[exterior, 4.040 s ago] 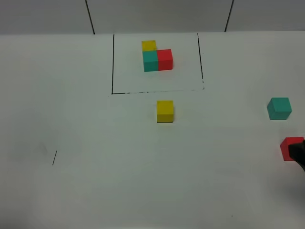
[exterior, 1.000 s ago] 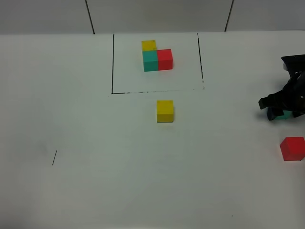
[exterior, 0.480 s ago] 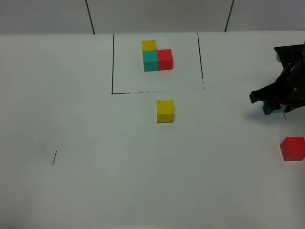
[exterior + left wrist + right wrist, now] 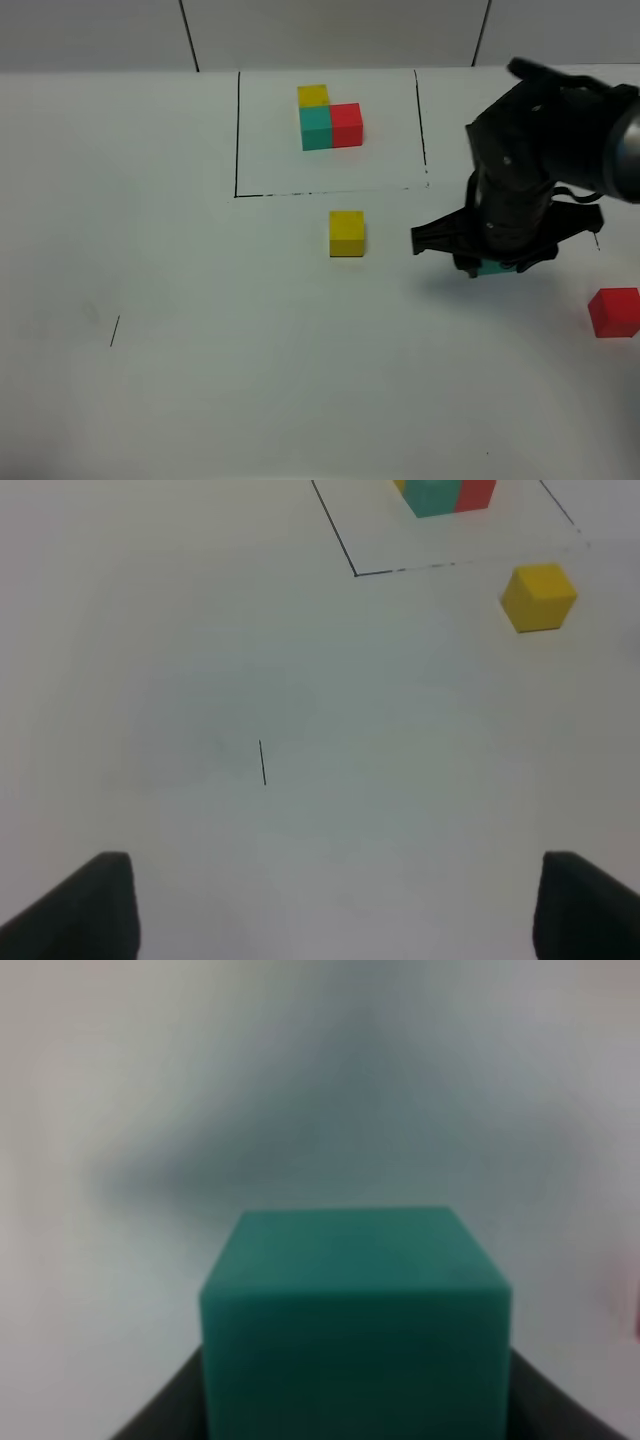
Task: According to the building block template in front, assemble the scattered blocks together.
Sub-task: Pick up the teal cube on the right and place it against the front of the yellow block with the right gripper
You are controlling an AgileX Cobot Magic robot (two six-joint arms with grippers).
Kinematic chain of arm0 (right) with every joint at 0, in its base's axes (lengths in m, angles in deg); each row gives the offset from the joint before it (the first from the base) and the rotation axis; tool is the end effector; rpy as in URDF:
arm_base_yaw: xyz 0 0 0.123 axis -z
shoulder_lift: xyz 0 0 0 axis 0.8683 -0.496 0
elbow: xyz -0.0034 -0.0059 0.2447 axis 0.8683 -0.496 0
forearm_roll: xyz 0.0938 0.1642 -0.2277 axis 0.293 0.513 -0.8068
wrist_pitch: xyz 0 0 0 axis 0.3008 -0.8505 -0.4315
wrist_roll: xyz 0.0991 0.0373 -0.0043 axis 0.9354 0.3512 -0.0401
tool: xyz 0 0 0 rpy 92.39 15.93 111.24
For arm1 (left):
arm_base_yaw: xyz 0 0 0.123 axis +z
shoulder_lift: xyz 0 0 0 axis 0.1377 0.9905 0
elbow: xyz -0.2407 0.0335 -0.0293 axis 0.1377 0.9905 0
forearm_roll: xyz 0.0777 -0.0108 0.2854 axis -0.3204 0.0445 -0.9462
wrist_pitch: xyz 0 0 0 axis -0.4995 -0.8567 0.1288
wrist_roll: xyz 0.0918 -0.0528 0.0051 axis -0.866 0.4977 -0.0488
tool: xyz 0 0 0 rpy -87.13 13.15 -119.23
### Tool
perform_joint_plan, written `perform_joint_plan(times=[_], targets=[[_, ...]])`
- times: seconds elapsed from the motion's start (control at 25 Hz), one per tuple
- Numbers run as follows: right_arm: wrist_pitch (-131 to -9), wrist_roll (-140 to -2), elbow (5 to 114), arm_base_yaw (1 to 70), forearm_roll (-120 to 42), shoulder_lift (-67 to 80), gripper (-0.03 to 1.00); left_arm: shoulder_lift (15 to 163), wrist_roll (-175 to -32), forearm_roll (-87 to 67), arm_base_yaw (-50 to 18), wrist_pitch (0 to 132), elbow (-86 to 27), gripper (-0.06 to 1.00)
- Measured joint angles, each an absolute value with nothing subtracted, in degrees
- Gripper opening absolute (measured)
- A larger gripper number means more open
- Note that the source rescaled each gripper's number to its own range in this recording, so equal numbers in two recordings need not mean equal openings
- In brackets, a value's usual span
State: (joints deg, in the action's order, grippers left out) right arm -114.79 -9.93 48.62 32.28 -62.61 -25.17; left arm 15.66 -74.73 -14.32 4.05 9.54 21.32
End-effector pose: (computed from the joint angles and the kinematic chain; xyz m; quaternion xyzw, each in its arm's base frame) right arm 0.3412 0.1552 0.1110 0.0166 0.9921 -0.0682 0.1042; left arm 0.0858 -0.0205 0.2955 0.0706 0.8428 -0.0730 0.5286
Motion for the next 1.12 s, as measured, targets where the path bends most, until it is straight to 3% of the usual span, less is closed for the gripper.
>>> perform_joint_plan(times=[0.32,0.56,1.12], targets=[[-109.2,-2.0,48.6,22.1,-60.7,-26.4,0.20,15.7,-74.7,-14.3,4.0,9.5,21.3,0.83],[-104.3,-3.0,48.9,20.4,-55.9,-31.1,0.20,15.7,-74.7,-14.3,4.0,9.5,21.3,0.83],[-106.7,-3.6,60.7,18.9,-56.5,-40.8,0.20,15.7,-74.7,-14.3,4.0,9.5,21.3,0.83]])
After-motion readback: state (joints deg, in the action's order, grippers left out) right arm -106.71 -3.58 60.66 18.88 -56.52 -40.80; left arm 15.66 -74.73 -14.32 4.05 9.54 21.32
